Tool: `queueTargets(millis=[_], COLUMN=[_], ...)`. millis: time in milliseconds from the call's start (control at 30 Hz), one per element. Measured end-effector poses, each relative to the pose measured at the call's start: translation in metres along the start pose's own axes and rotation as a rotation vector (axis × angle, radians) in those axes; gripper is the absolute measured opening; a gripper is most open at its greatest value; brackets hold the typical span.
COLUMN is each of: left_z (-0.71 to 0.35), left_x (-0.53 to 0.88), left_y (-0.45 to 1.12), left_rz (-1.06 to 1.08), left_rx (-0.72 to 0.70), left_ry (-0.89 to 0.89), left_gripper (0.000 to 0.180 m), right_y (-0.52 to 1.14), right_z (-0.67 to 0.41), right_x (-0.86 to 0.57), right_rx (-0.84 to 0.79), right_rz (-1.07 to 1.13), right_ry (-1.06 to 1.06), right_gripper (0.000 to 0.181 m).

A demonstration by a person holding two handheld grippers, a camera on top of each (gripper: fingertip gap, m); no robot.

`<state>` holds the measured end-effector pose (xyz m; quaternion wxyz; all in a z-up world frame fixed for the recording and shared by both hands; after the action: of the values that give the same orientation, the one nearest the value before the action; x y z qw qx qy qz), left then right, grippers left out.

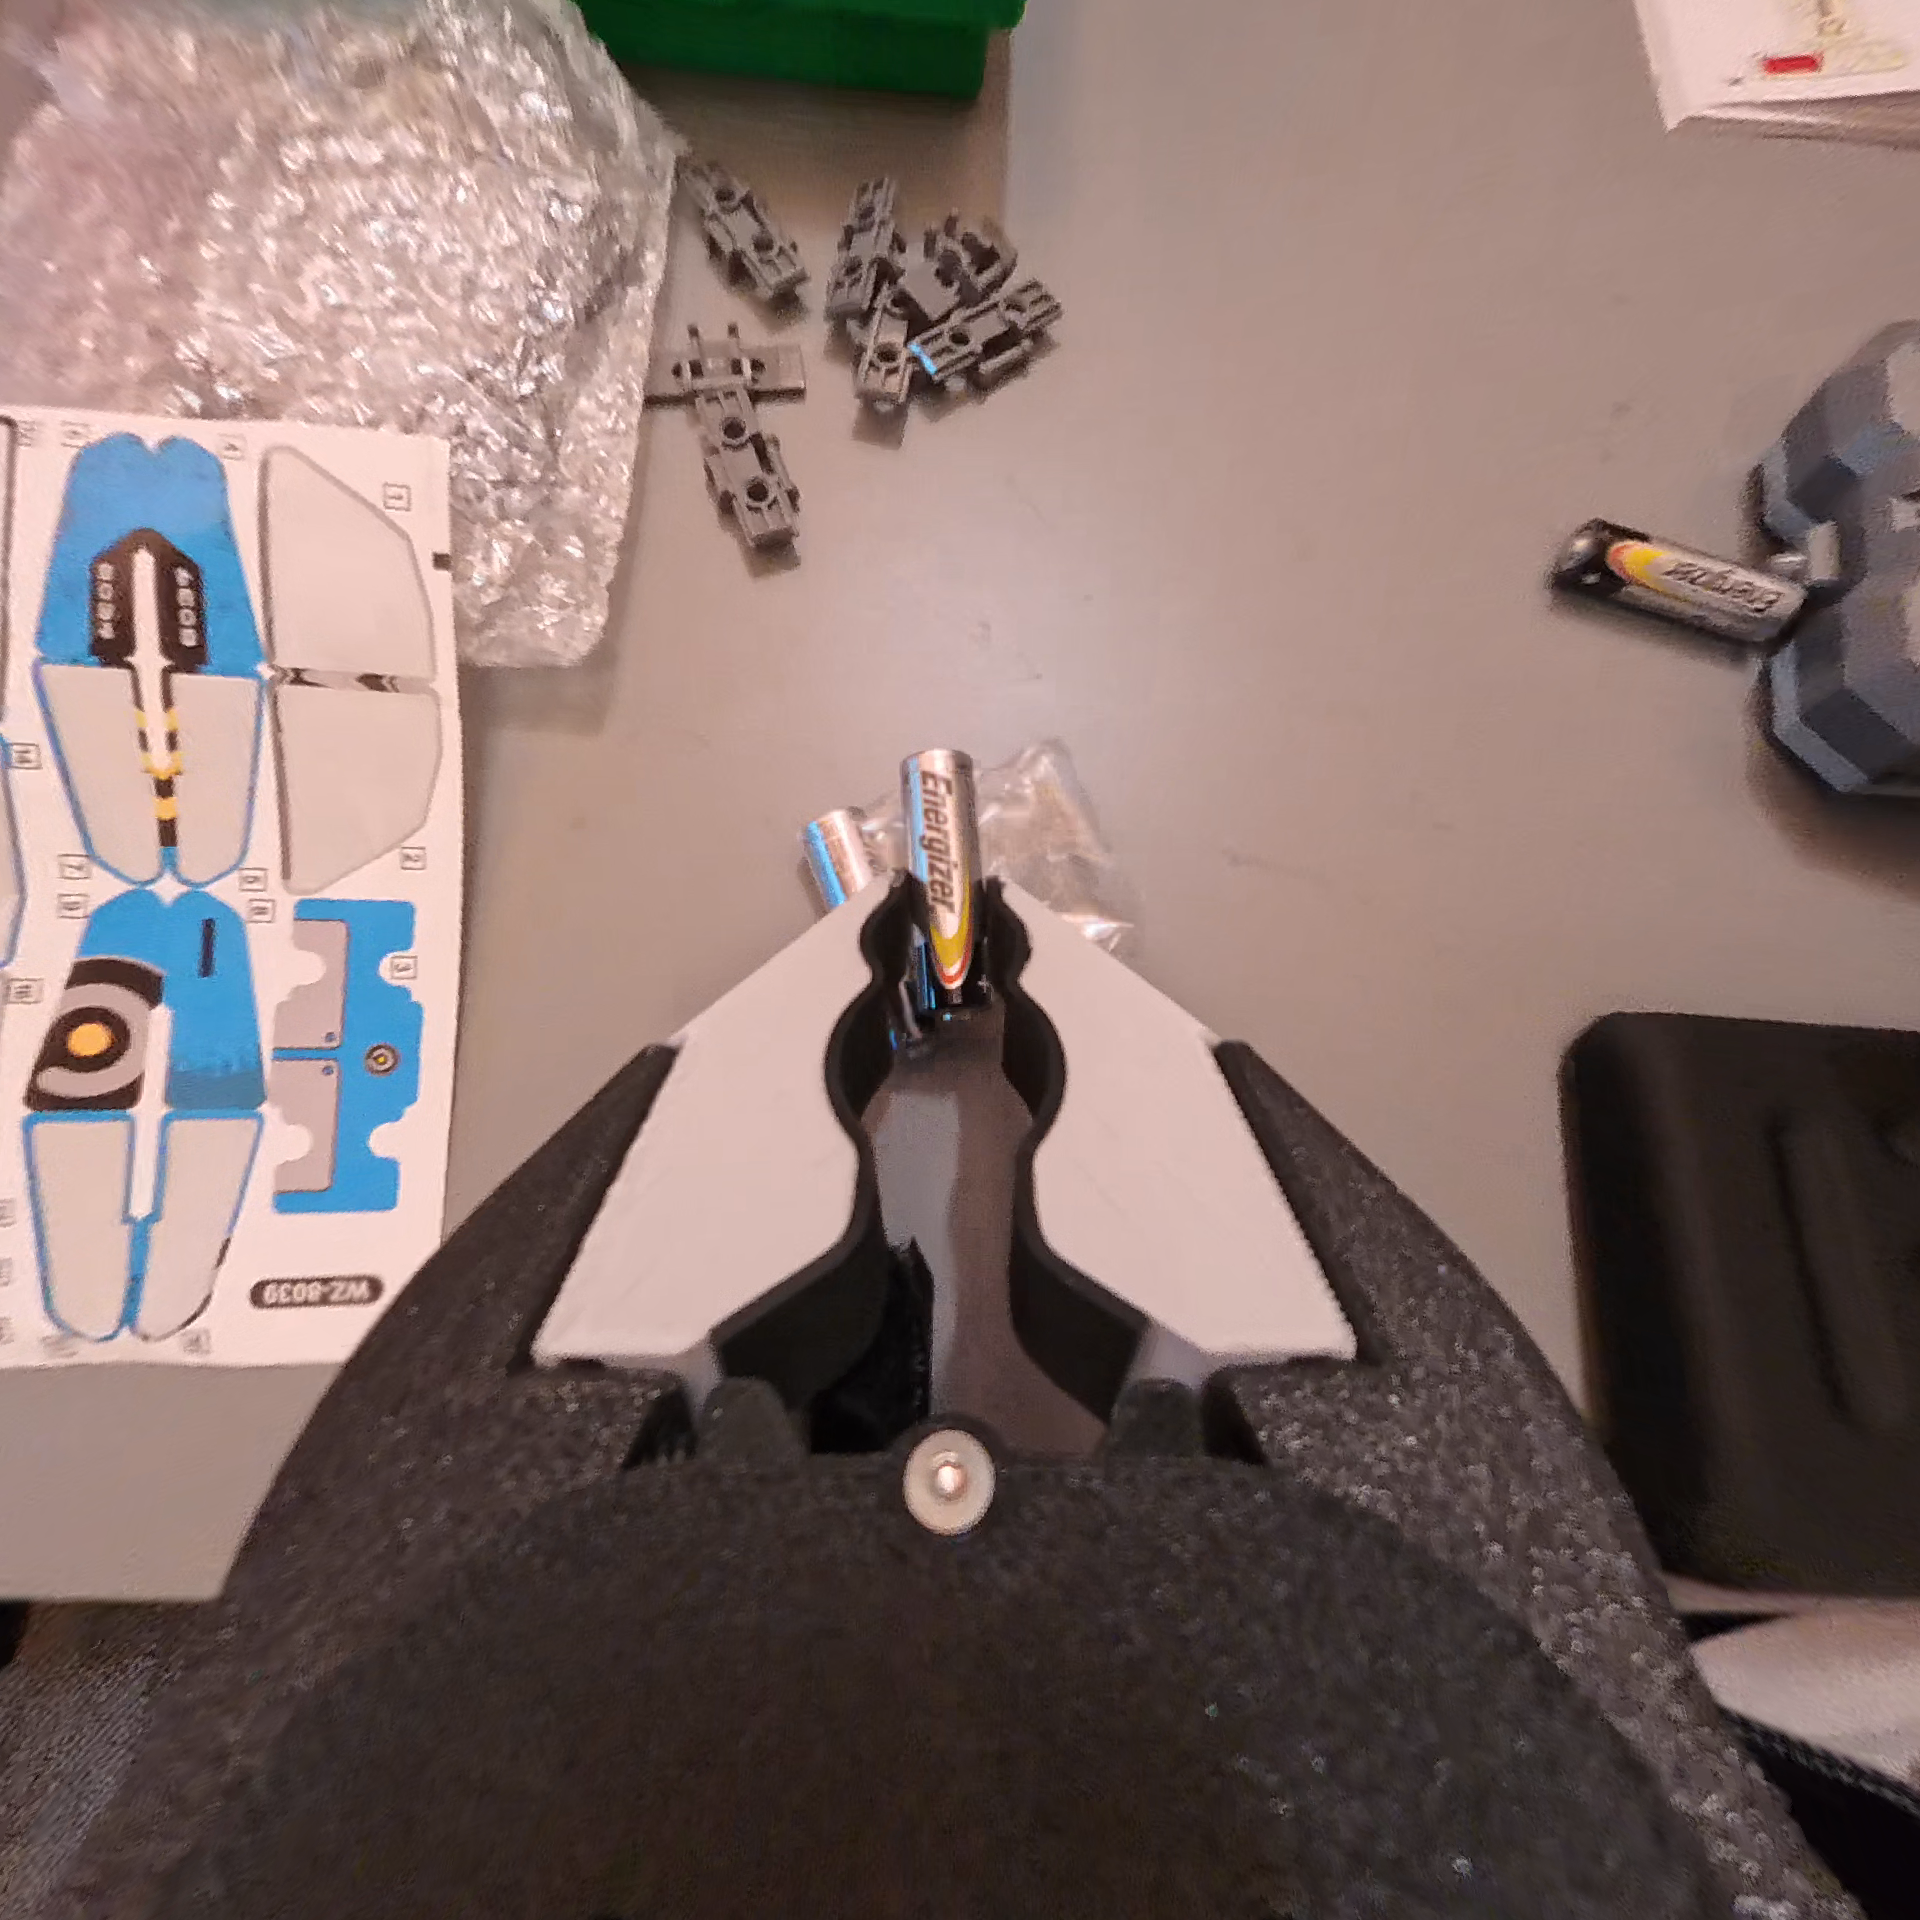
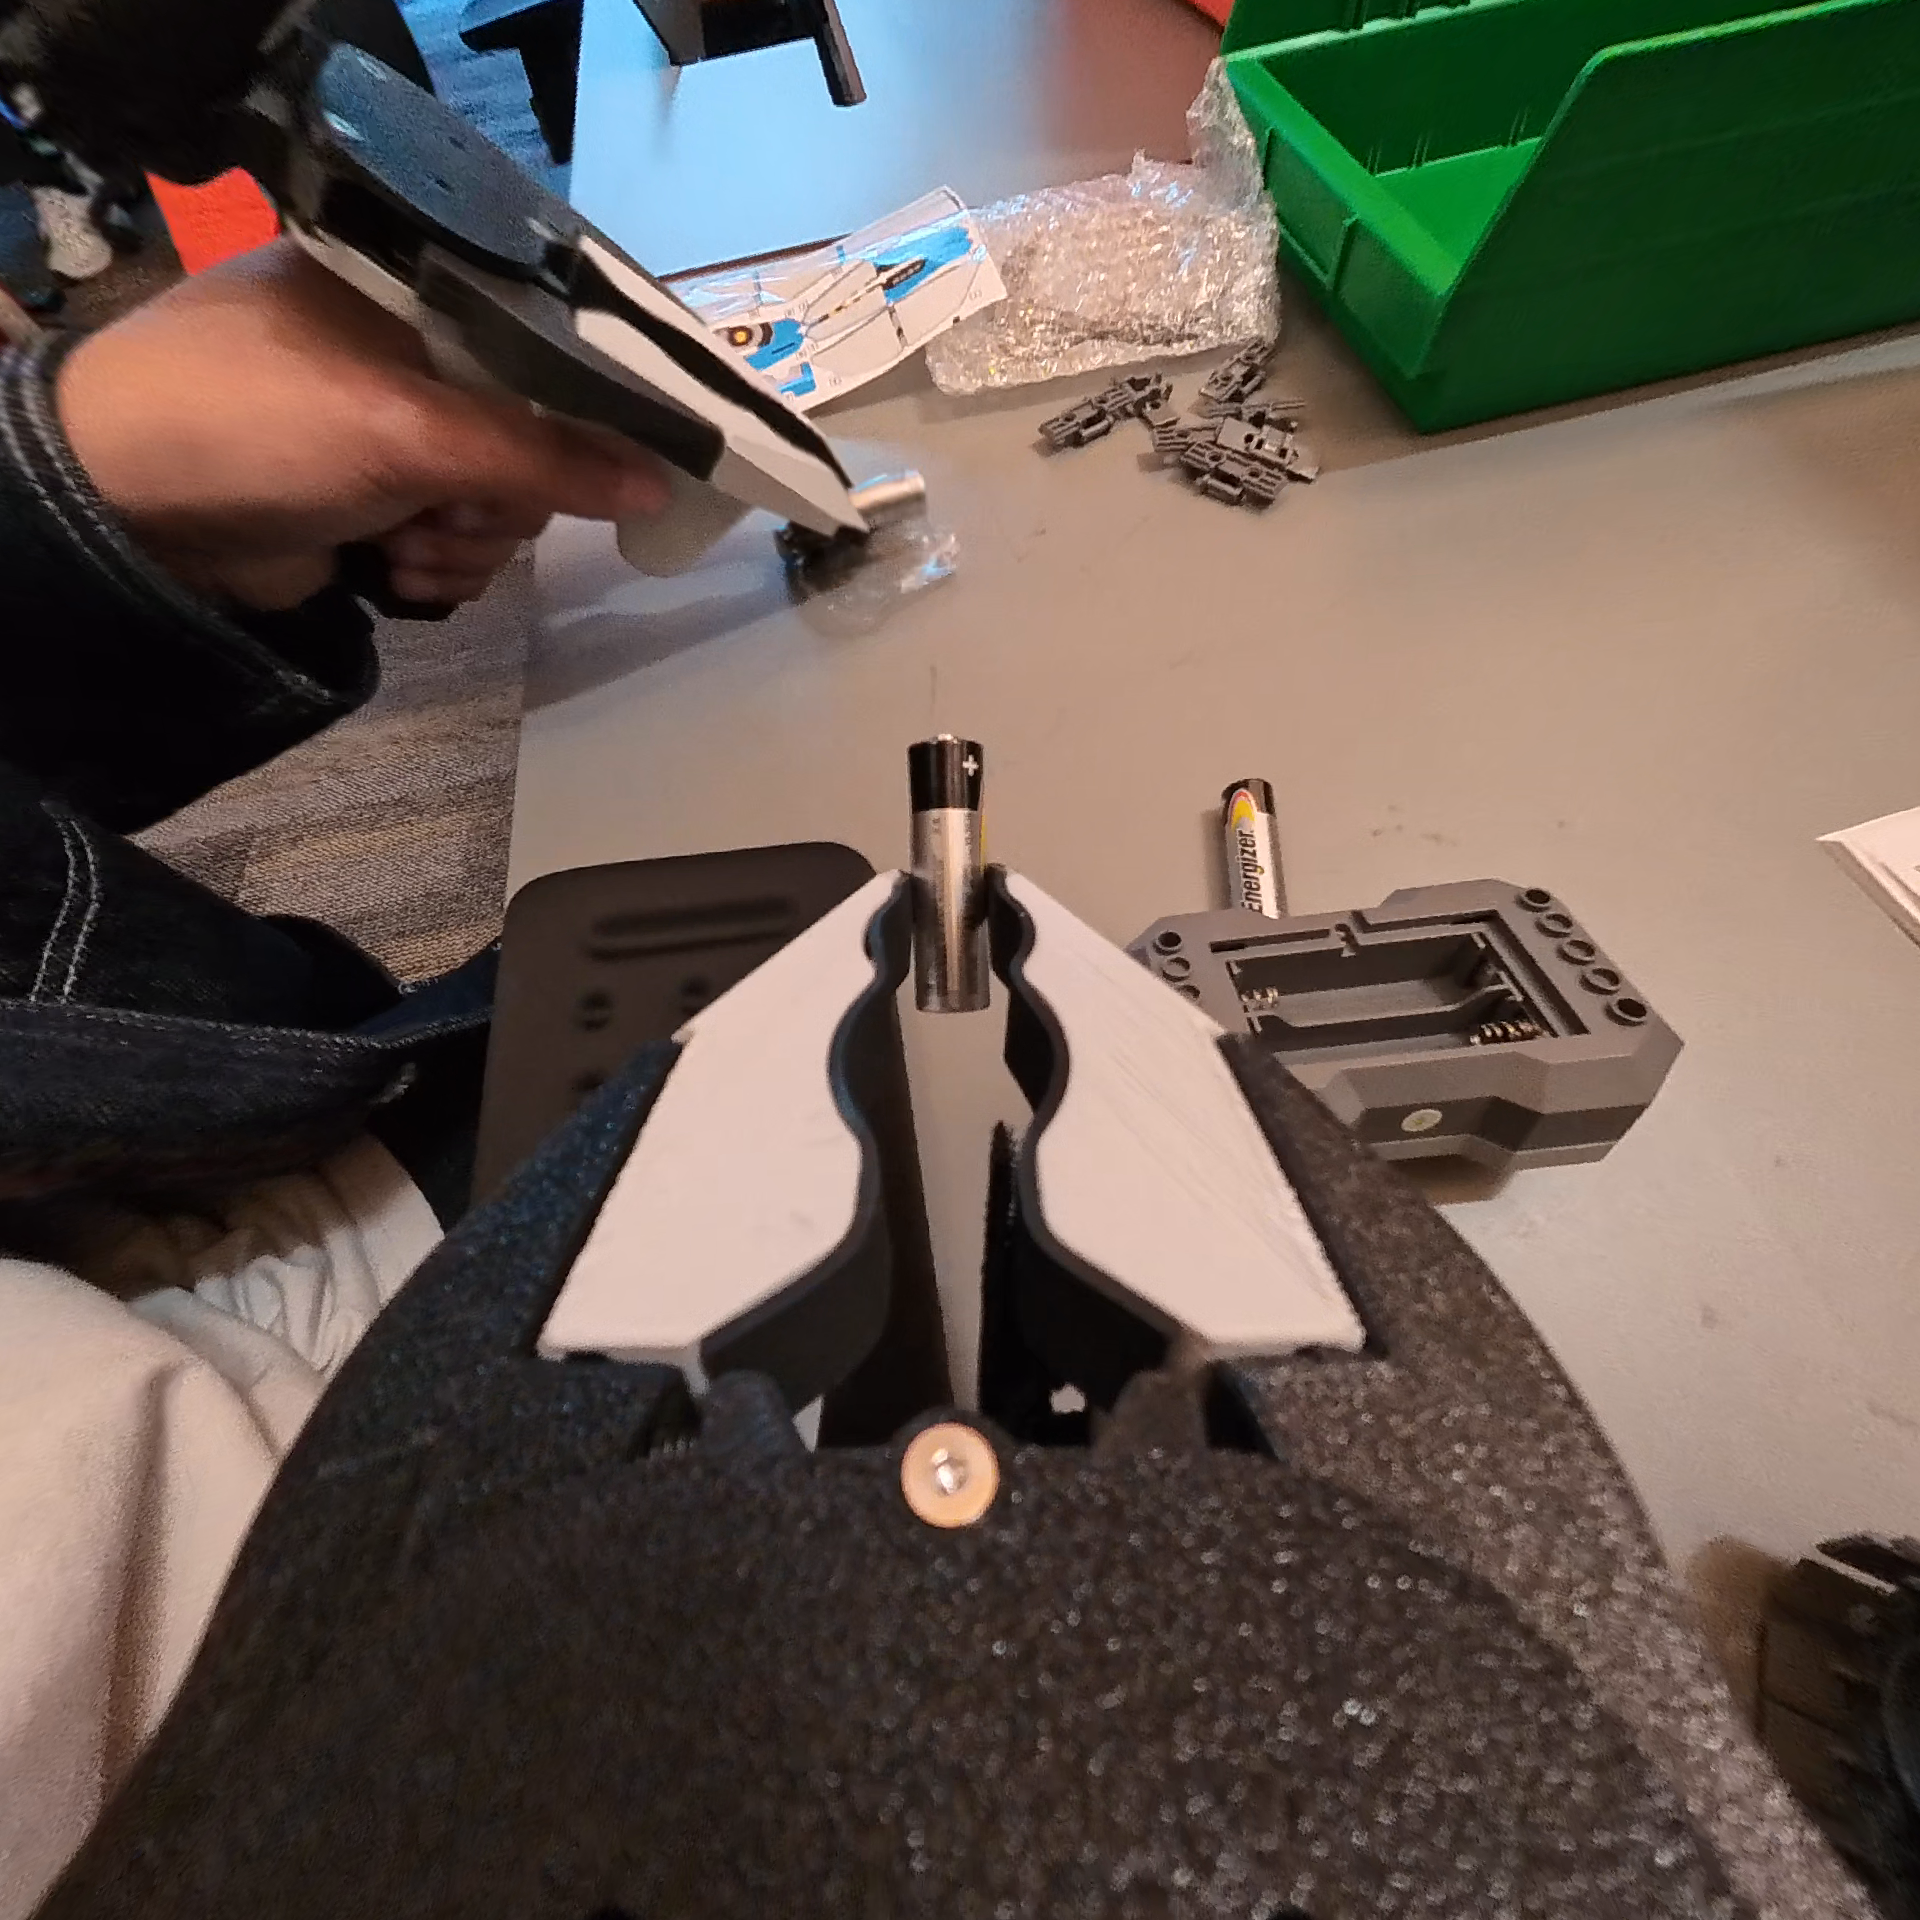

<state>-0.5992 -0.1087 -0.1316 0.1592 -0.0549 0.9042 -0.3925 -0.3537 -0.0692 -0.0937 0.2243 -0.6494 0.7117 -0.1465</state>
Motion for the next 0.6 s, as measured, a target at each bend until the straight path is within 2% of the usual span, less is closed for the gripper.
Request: queueTargets(millis=[200,367,467,600], left_z=[-0.007,-0.012,-0.016,-0.035], left_x=[0.023,0.031,0.027,-0.001], left_y=[0.006,0.008,0.003,-0.022], left_rz=[-0.107,-0.102,-0.160,-0.238], left_rx=[0.031,0.051,0.027,-0.121], left_ry=[0.062,0.076,0.089,0.178], left_gripper=[0.012,0.013,0.031,0.050], right_y=[-0.003,-0.009,-0.013,-0.020], right_z=[0.001,0.005,0.010,0.014], right_x=[-0.006,-0.019,-0.028,-0.038], right_rx=[-0.021,-0.048,-0.085,-0.147], right_rz=[0.014,0.034,0.018,-0.004], right_ry=[0.036,0.141,0.238,0.342], right_gripper=[0.012,0.013,0.012,0.013])
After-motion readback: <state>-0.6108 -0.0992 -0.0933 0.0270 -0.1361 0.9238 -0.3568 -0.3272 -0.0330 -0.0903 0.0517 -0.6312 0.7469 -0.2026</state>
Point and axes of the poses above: each gripper's, where its closed fingertips meet, y out along the fingers, z out of its underside, x = y × z across the jaws, the point moved 7 cm from there along -y, back along the fingers, and after that the axes turned 15 degrees about -y, right-handed, at the moved point
